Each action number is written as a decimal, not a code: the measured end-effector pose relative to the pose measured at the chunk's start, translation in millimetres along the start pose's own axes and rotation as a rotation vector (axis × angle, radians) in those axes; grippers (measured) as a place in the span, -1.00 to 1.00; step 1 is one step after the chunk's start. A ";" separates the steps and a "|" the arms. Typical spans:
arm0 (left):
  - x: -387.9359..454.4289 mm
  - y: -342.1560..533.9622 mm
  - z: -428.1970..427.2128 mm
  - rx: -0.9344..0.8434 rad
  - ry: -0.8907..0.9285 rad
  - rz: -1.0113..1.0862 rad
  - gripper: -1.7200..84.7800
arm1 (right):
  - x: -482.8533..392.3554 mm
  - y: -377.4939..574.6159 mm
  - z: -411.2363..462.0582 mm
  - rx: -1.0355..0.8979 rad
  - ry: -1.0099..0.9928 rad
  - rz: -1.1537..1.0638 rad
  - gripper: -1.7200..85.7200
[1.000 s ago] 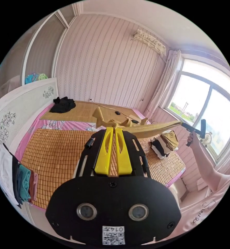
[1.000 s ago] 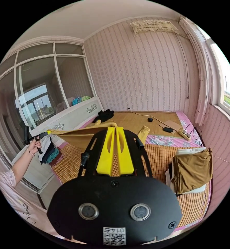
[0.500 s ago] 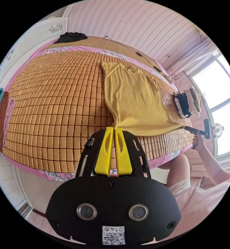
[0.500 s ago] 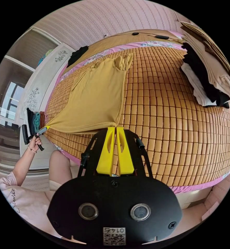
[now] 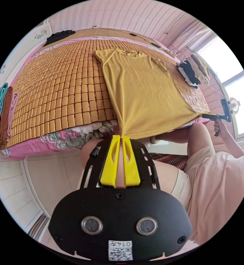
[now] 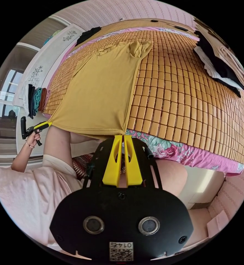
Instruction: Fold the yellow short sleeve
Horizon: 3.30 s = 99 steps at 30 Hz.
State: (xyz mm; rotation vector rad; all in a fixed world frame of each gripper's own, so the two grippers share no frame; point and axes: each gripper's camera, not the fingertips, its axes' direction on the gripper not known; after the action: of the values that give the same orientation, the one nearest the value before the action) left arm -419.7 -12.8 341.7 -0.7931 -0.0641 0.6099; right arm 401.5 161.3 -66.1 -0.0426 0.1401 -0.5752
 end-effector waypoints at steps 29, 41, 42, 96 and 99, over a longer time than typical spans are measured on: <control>103.3 -358.2 13.3 0.154 0.104 0.258 -0.97 | 48.7 -264.0 -17.4 0.240 0.156 -0.007 -0.77; 219.1 -539.7 37.5 0.079 0.257 0.466 -0.98 | 134.1 -245.3 -19.6 0.391 0.076 0.368 -0.93; 227.0 -546.5 39.8 0.071 0.259 0.482 -0.98 | 144.2 -225.1 -21.6 0.381 0.085 0.426 -0.91; -63.2 -408.5 48.5 0.280 0.013 -0.311 -0.94 | -175.9 -550.0 95.2 0.072 -0.042 -0.448 -0.81; -80.3 -414.0 71.7 0.280 0.079 -0.308 -0.86 | -196.5 -588.6 115.3 0.049 -0.005 -0.413 -0.78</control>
State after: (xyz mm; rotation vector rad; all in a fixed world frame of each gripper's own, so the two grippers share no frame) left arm -303.3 -232.9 689.5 -0.5209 -0.0262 0.2864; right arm -62.3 -225.0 118.2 -0.0255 0.1127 -0.9900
